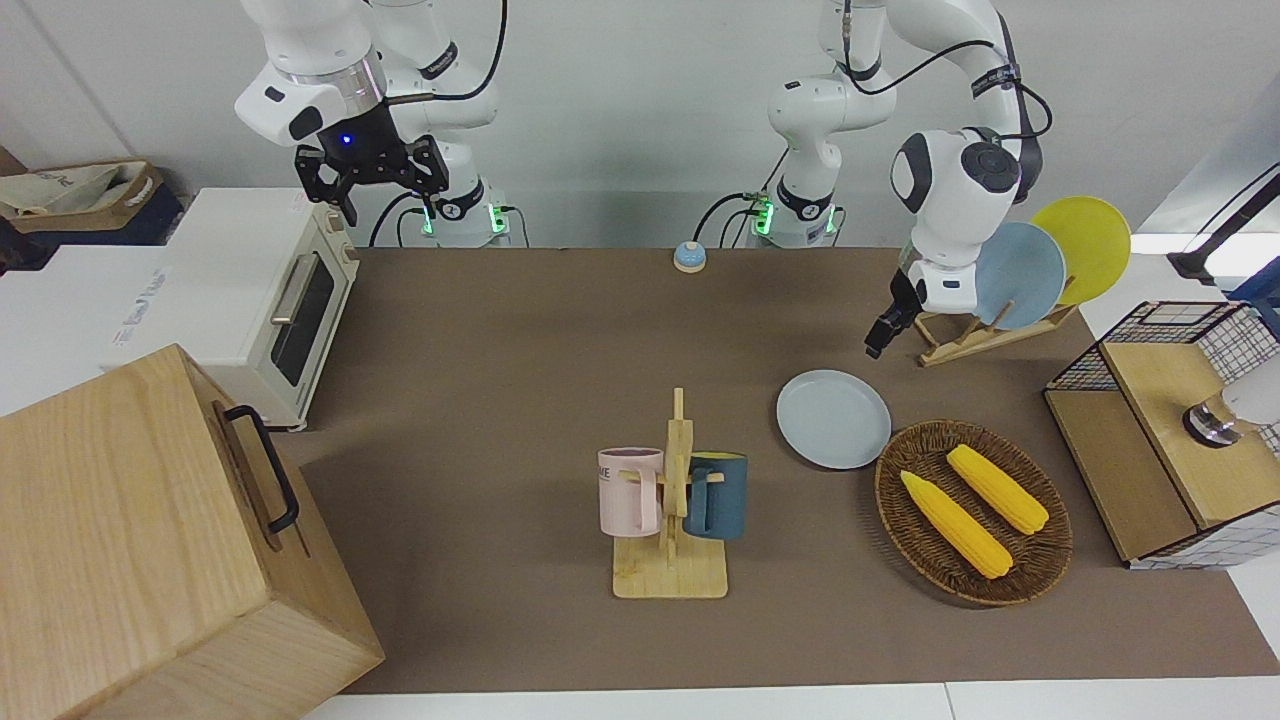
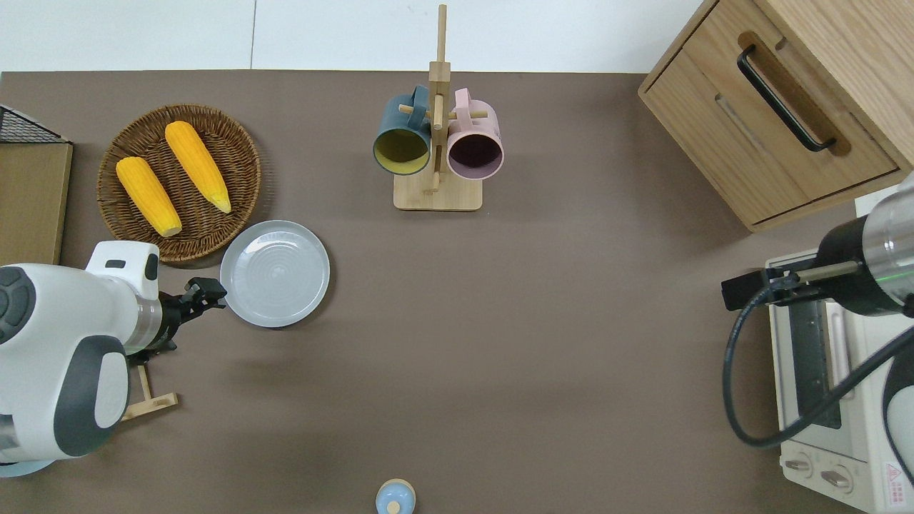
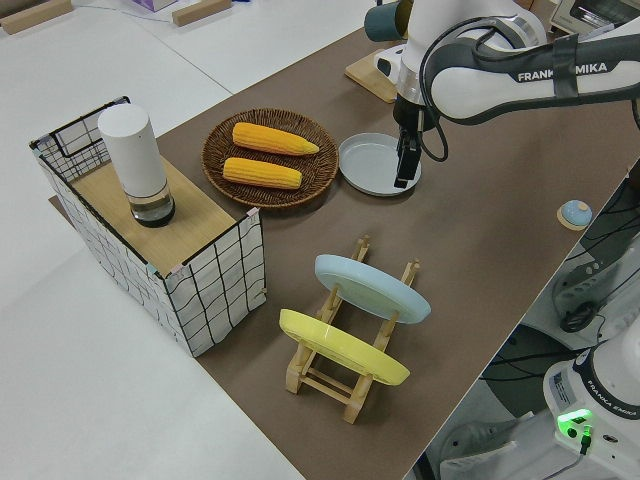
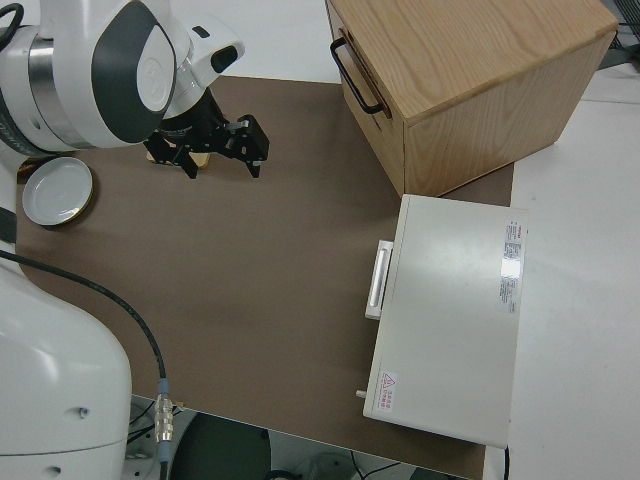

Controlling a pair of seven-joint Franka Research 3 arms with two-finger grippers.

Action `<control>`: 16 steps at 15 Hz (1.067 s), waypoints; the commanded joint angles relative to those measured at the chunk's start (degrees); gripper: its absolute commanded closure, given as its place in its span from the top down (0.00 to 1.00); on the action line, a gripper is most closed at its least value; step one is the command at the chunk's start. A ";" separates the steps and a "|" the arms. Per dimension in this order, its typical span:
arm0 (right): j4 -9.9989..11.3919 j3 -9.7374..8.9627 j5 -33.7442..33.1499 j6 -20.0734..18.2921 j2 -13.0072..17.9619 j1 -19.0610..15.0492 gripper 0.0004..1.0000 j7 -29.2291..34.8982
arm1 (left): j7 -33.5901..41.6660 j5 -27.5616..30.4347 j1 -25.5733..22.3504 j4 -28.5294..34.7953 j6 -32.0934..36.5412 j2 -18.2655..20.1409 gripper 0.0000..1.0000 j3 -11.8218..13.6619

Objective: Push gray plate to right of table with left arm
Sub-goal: 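Move the left gripper to the gray plate's edge nearest the robot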

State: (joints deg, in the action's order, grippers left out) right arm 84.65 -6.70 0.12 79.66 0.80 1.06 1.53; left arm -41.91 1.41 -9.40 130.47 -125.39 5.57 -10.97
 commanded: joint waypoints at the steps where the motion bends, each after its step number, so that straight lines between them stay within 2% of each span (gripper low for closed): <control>1: -0.46 -0.86 0.59 -0.83 0.17 -1.15 0.98 0.05 | -9.48 0.53 0.44 4.96 -6.61 1.54 1.00 -0.54; 8: -0.46 -0.86 0.59 -0.83 0.17 -1.15 0.98 0.14 | -19.94 0.00 2.46 10.58 -15.22 0.93 0.99 -1.24; 16: -0.46 -0.77 0.59 -0.83 0.17 -1.15 0.98 0.05 | -35.16 -2.11 5.35 12.88 -21.03 -2.67 0.99 -1.33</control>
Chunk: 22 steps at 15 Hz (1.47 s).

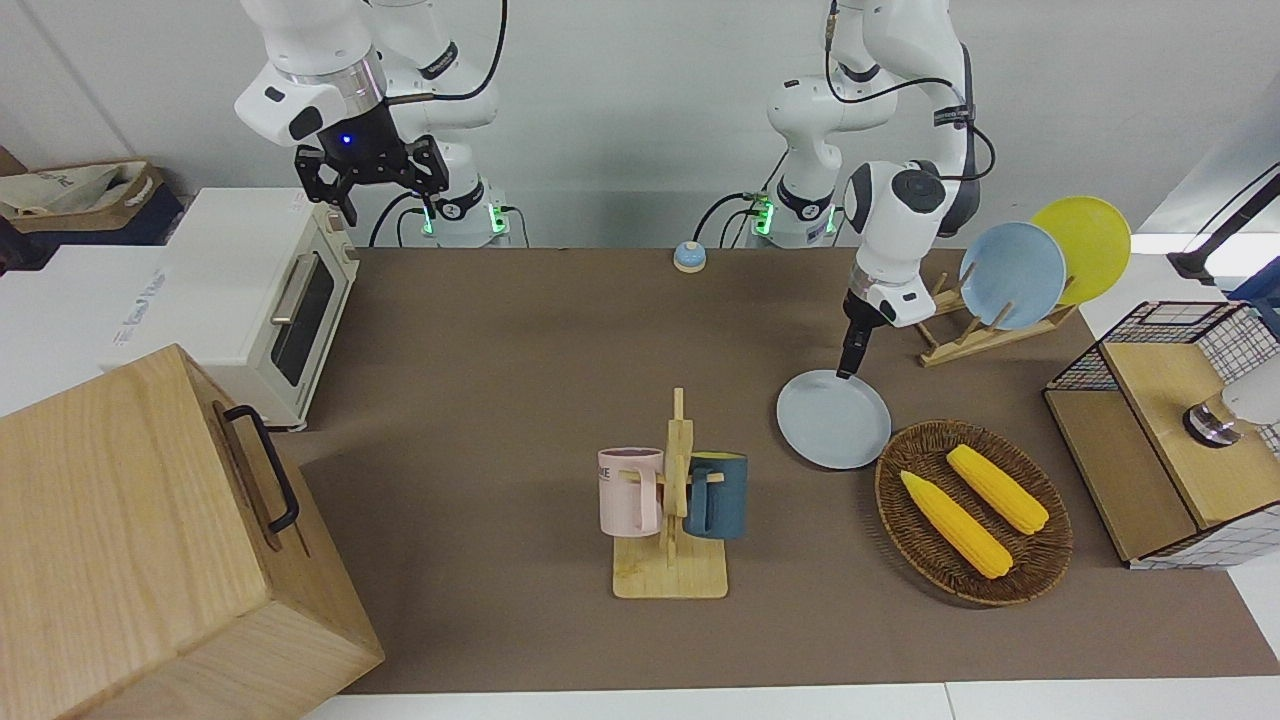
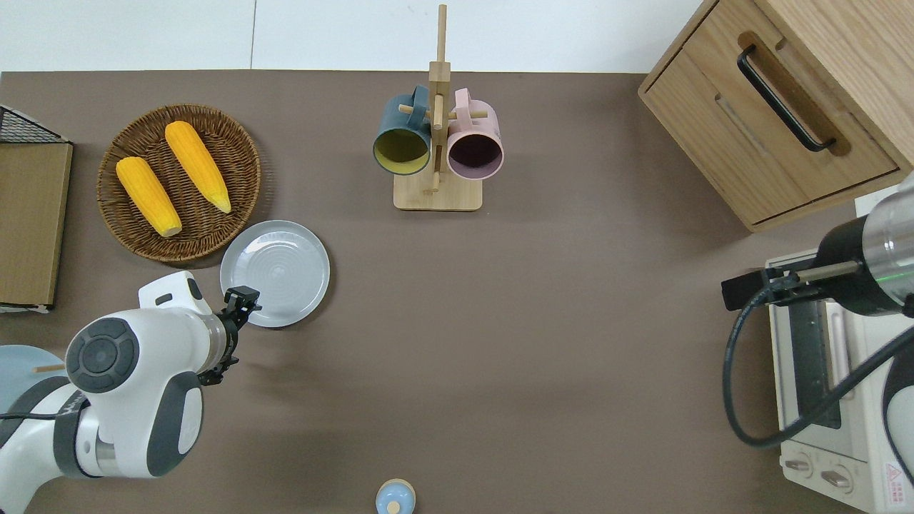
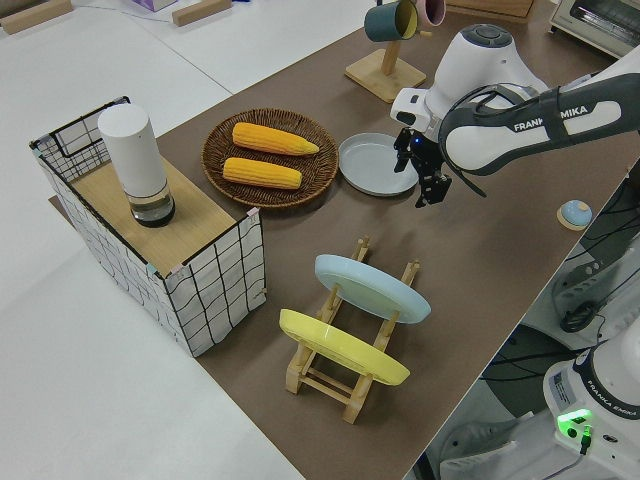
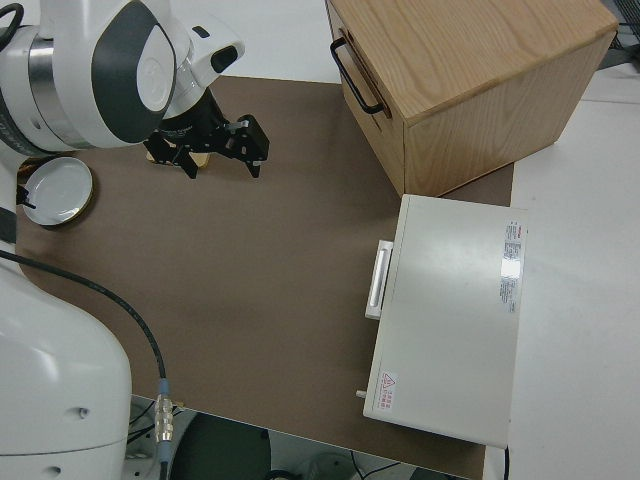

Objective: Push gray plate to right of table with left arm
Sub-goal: 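Move the left gripper to the gray plate's edge nearest the robot, then push the gray plate with the left gripper away from the basket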

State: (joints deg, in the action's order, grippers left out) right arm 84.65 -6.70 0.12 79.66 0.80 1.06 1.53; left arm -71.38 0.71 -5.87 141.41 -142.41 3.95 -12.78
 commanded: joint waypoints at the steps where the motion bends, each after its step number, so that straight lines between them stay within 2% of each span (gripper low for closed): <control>1: -0.46 -0.77 0.59 -0.83 0.17 -1.15 0.98 0.05 | -6.84 -1.50 1.92 1.94 -4.54 -1.58 0.99 0.48; 5: -0.46 -0.86 0.59 -0.83 0.17 -1.15 0.98 0.05 | -9.83 -3.95 2.53 1.94 -5.60 -2.37 0.99 0.48; 16: -0.46 -0.86 0.59 -0.83 0.17 -1.15 0.98 0.05 | -11.42 -4.40 2.62 1.94 -5.51 -3.25 0.96 0.48; 18: -0.46 -0.86 0.59 -0.83 0.17 -1.15 0.98 0.05 | -11.50 -4.40 2.62 1.94 -5.60 -3.78 0.88 0.48; 21: -0.46 -0.77 0.59 -0.83 0.17 -1.15 0.98 0.05 | -11.42 -4.49 2.62 1.94 -5.51 -3.87 0.57 0.48; 22: -0.46 -0.77 0.59 -0.83 0.17 -1.15 0.98 0.14 | -11.42 -4.57 2.62 1.94 -5.51 -3.95 0.52 0.48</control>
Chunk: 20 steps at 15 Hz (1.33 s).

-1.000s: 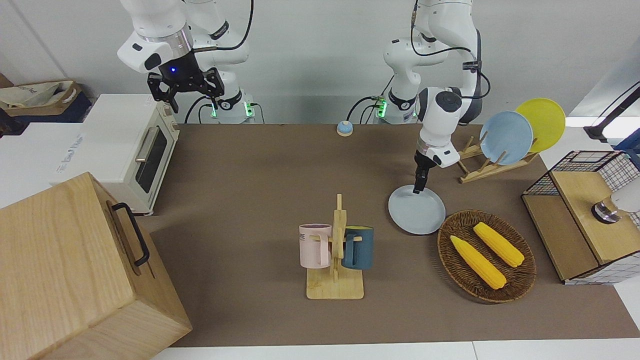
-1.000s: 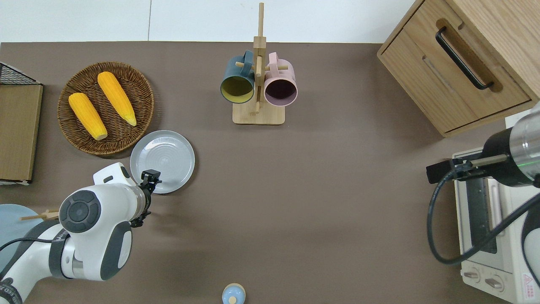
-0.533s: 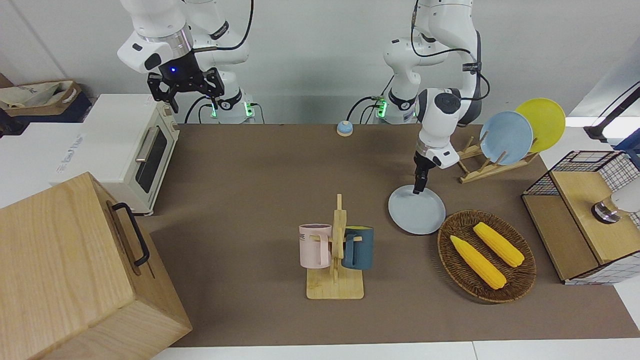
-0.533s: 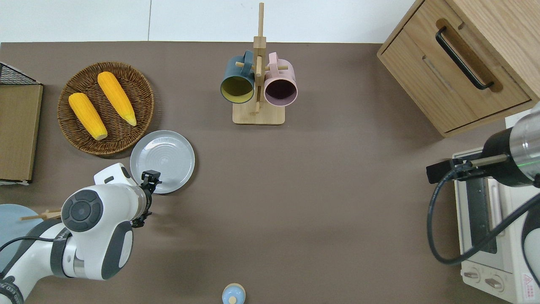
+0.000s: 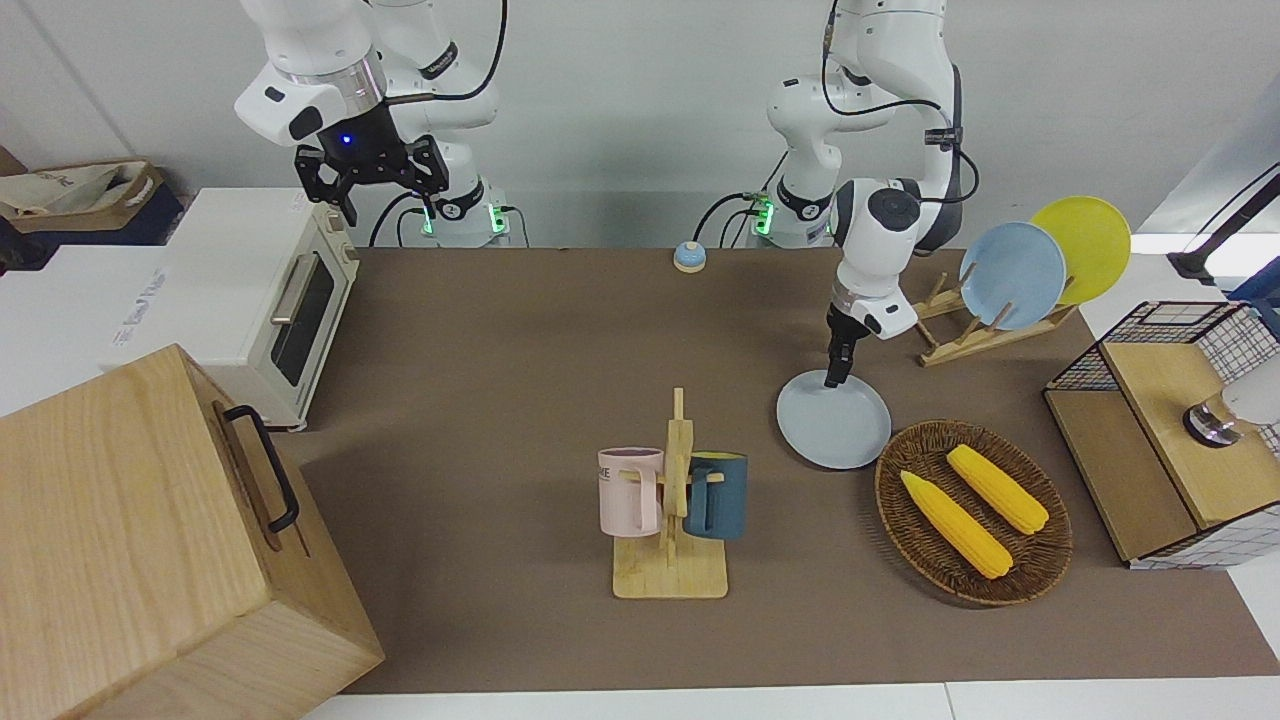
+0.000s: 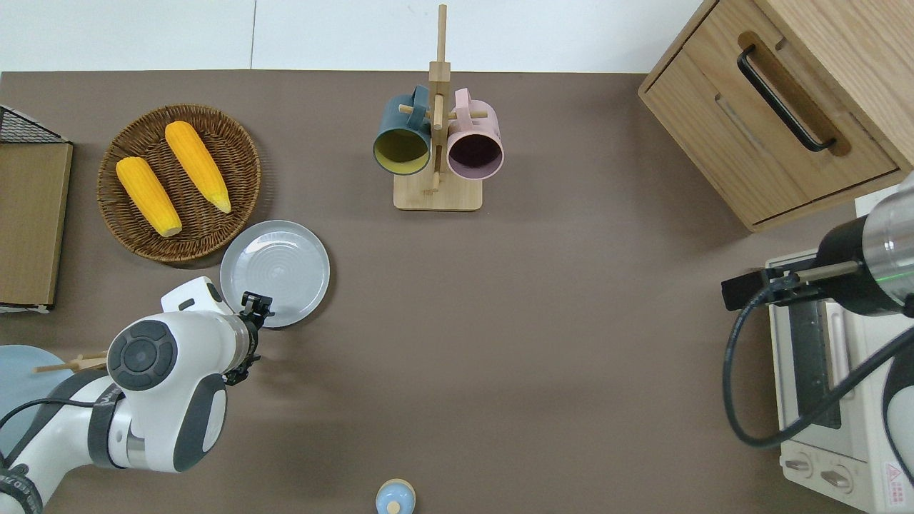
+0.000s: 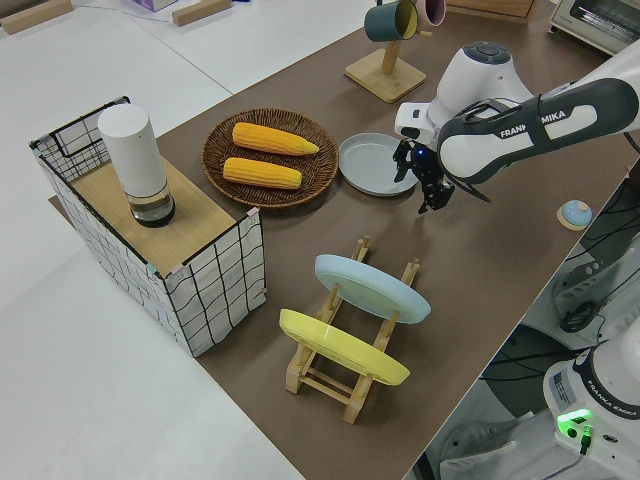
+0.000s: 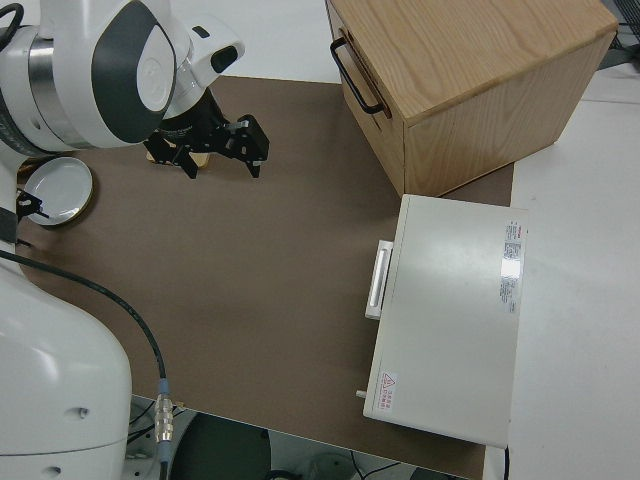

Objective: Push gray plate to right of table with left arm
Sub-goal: 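Push the gray plate with the left gripper away from the basket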

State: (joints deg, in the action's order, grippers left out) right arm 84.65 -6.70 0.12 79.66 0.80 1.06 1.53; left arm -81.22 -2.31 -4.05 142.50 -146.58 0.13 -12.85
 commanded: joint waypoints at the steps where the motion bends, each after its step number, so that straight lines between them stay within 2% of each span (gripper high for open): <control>1: -0.46 -0.86 0.59 -0.83 0.17 -1.15 0.98 0.14 | -1.57 -1.99 0.80 0.85 -1.34 -0.21 0.46 0.55; 5: -0.46 -0.86 0.59 -0.83 0.17 -1.15 0.98 0.14 | -1.57 -2.96 1.59 0.85 -1.34 -0.92 0.05 0.55; 6: -0.46 -0.86 0.59 -0.83 0.17 -1.15 0.98 0.14 | -1.57 -2.96 1.59 0.76 -1.34 -0.92 0.00 0.55; 14: -0.46 -0.86 0.59 -0.83 0.17 -1.15 0.98 0.05 | -1.49 -3.05 1.76 0.76 -1.26 -1.00 0.00 0.55; 20: -0.46 -0.77 0.59 -0.83 0.17 -1.15 0.98 0.05 | -3.49 -2.96 5.28 0.68 -0.64 -1.09 0.00 0.46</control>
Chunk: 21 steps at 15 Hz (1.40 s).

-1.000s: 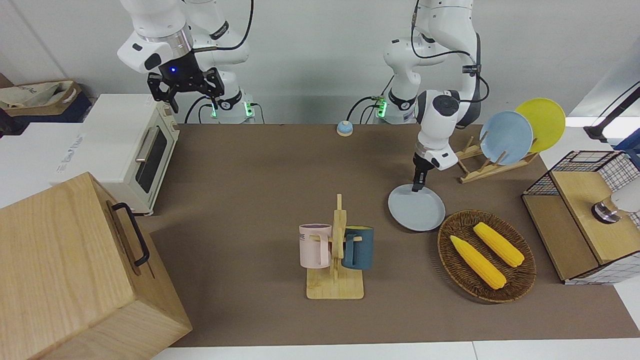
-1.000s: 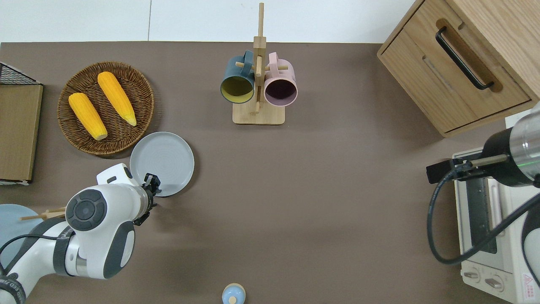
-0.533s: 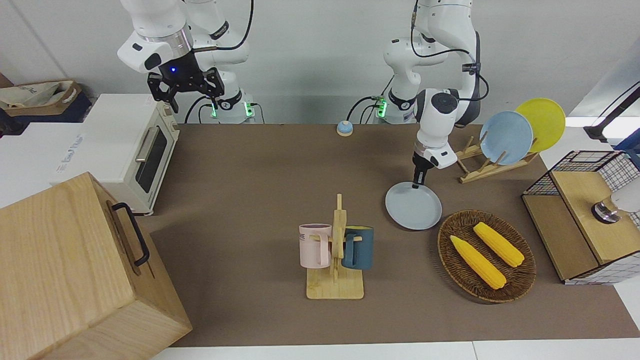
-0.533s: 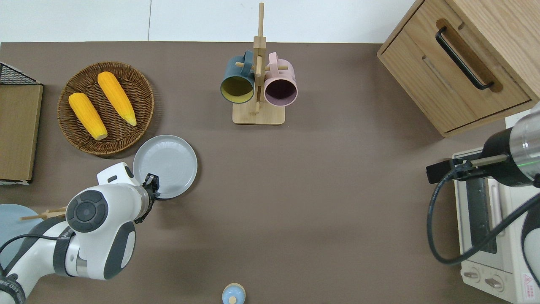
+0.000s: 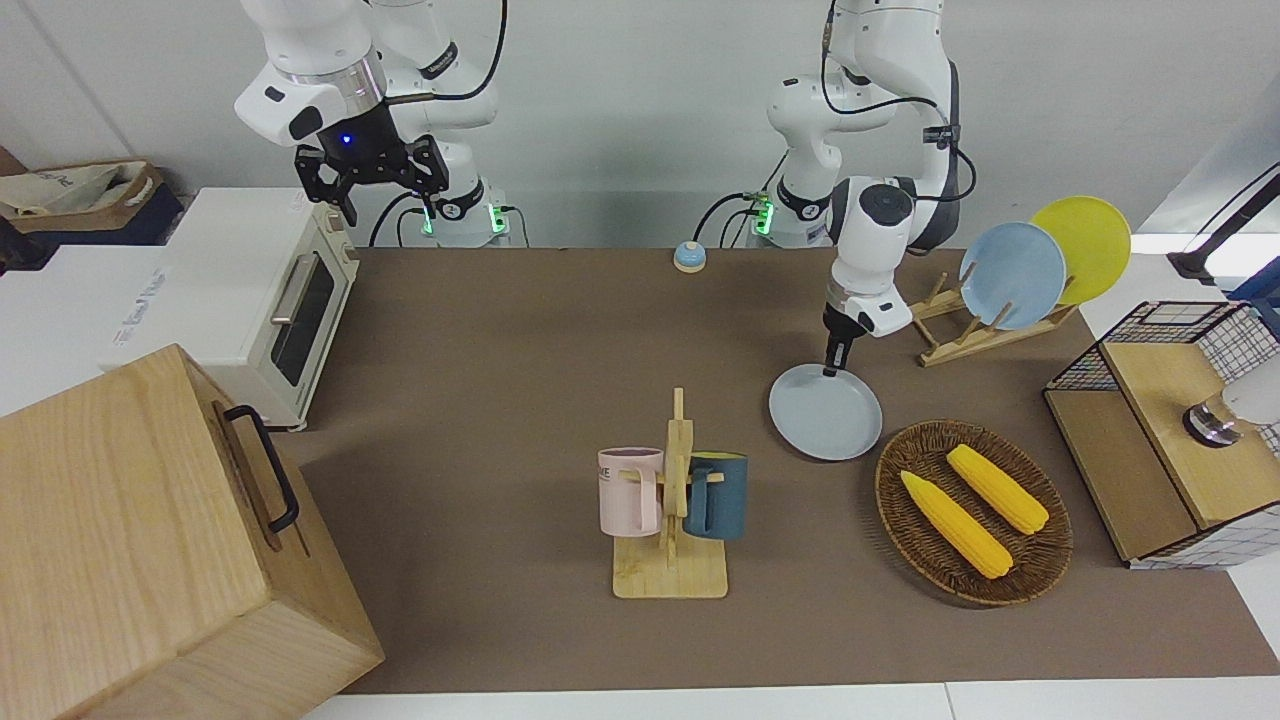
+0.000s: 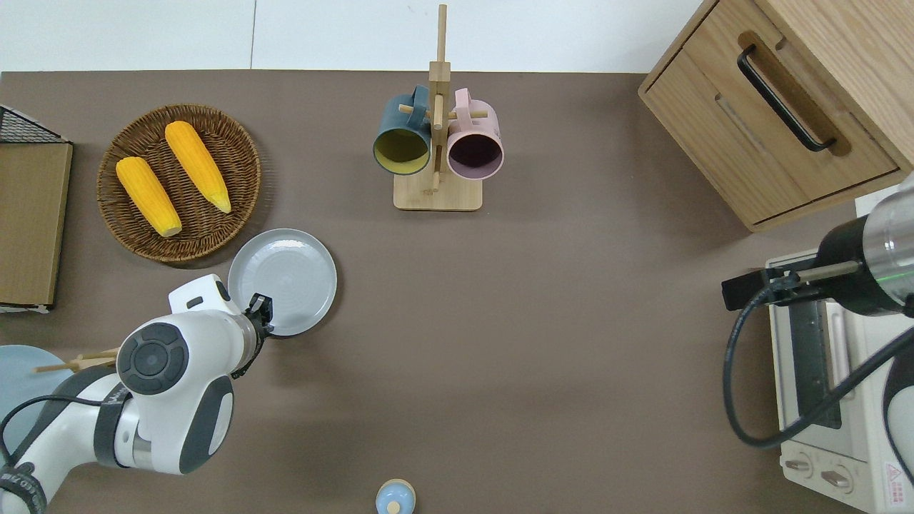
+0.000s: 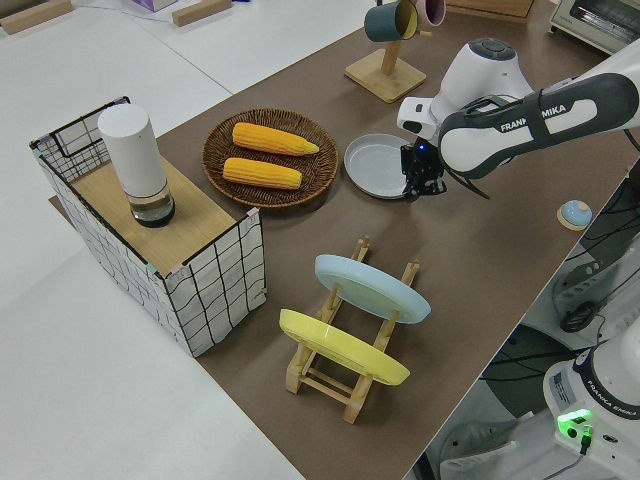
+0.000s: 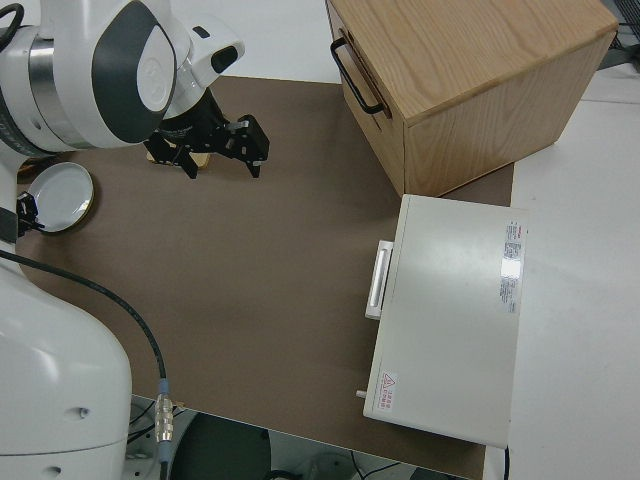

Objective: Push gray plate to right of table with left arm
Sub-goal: 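Push the gray plate with the left gripper away from the basket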

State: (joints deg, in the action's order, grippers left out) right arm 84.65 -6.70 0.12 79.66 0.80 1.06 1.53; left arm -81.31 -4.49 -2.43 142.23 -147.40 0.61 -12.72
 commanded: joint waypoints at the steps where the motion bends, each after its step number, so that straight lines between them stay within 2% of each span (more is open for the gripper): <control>1: -0.46 -0.77 0.59 -0.83 0.17 -1.15 0.98 0.14 | -4.46 -0.78 4.79 0.94 0.18 -1.67 0.00 0.41; 13: -0.46 -0.77 0.59 -0.83 0.17 -1.15 0.98 0.05 | -16.84 -0.96 16.83 -0.90 0.27 -3.25 0.00 0.41; 21: -0.46 -0.86 0.59 -0.83 0.17 -1.15 0.98 0.14 | -28.27 -3.85 26.15 -8.55 4.22 -9.49 0.00 0.41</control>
State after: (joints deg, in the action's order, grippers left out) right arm 84.65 -6.70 0.12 79.66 0.80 1.06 1.53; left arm -104.68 -6.08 19.51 137.21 -144.72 -3.13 -12.66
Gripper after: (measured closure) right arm 0.013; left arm 0.965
